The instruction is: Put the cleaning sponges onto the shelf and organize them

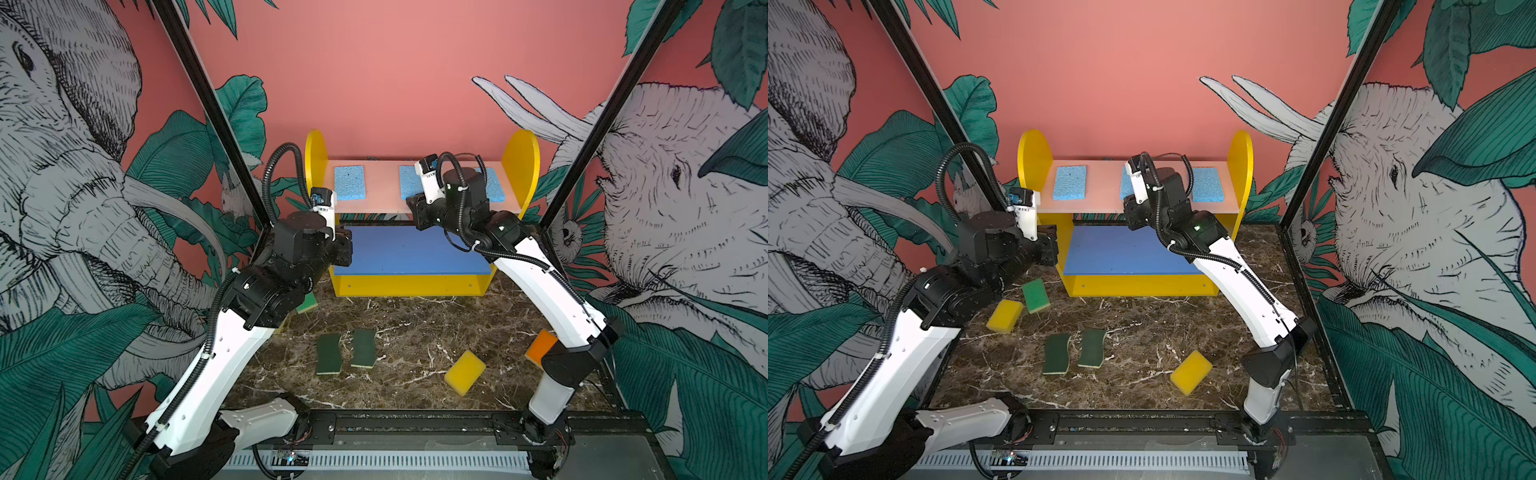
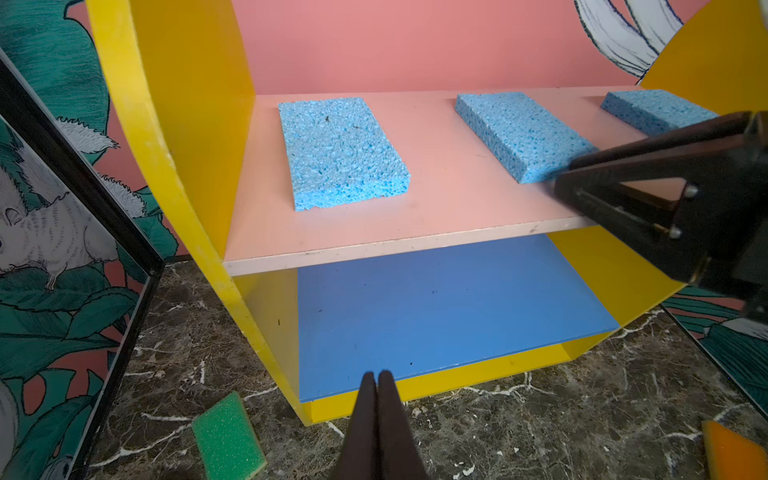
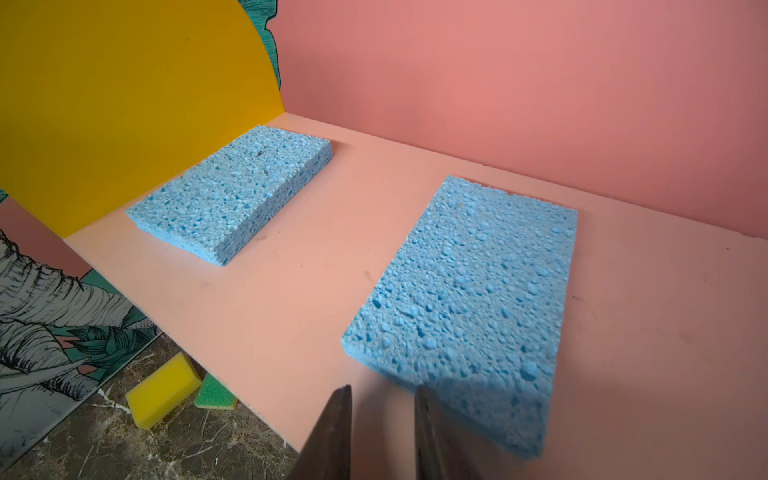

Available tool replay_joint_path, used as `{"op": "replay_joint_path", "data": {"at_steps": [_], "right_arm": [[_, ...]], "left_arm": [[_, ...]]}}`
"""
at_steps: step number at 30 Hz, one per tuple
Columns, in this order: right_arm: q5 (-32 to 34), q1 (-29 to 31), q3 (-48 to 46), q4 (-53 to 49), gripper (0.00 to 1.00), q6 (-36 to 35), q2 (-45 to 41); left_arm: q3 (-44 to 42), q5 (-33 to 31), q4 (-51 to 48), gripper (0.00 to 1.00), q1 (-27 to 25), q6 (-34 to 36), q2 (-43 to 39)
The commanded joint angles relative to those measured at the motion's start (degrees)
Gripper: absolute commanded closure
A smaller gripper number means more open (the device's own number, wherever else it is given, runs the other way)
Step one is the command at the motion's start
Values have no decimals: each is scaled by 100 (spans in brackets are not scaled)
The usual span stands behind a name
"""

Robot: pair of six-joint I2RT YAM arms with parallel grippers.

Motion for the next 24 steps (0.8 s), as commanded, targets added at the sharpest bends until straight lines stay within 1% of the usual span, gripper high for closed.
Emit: {"op": "replay_joint_path", "data": {"at_steps": [1, 2, 3, 5, 6, 8, 10, 14, 15, 16, 19, 20, 22, 24], "right_arm": [[245, 161, -108, 128, 65, -152, -406], [310, 197, -178, 131, 63, -178, -488], [348, 212, -257, 144, 61, -192, -597], [456, 247, -439, 174, 60, -205, -830], [517, 264, -547, 198, 59, -218, -877], [617, 282, -753, 214, 53, -225, -1255], [686, 302, -998, 201, 50, -266, -1518], [911, 339, -1436, -53, 39, -370, -1993], [1023, 345, -1566, -168, 32, -419, -2094], [1157, 343, -1683, -278, 23, -472, -2171], [1378, 337, -2050, -631, 6, -517, -2377], [1369, 336, -2161, -723, 3, -522, -2429], [1186, 318, -2307, -1076, 1, -496, -2484], [1189, 302, -2463, -1324, 1, -426, -2554]], "left_arm": [[-14, -261, -91, 97, 46, -10, -148], [10, -325, -149, 92, 46, 3, -157], [45, -395, -221, 83, 46, 29, -156], [122, -555, -378, 61, 46, 38, -146], [146, -635, -451, 55, 46, 55, -147], [182, -752, -567, 49, 50, 82, -176], [141, -892, -708, 44, 54, 86, -244], [47, -1168, -1194, 38, 62, -50, -318], [-7, -1255, -1317, 37, 66, -139, -331], [-68, -1300, -1436, 34, 65, -227, -326], [-317, -1356, -1782, 29, 89, -517, -281], [-427, -1358, -1839, 27, 131, -599, -277], [-662, -1212, -1932, 21, 254, -722, -295], [-888, -968, -1920, 20, 421, -858, -345]]}}
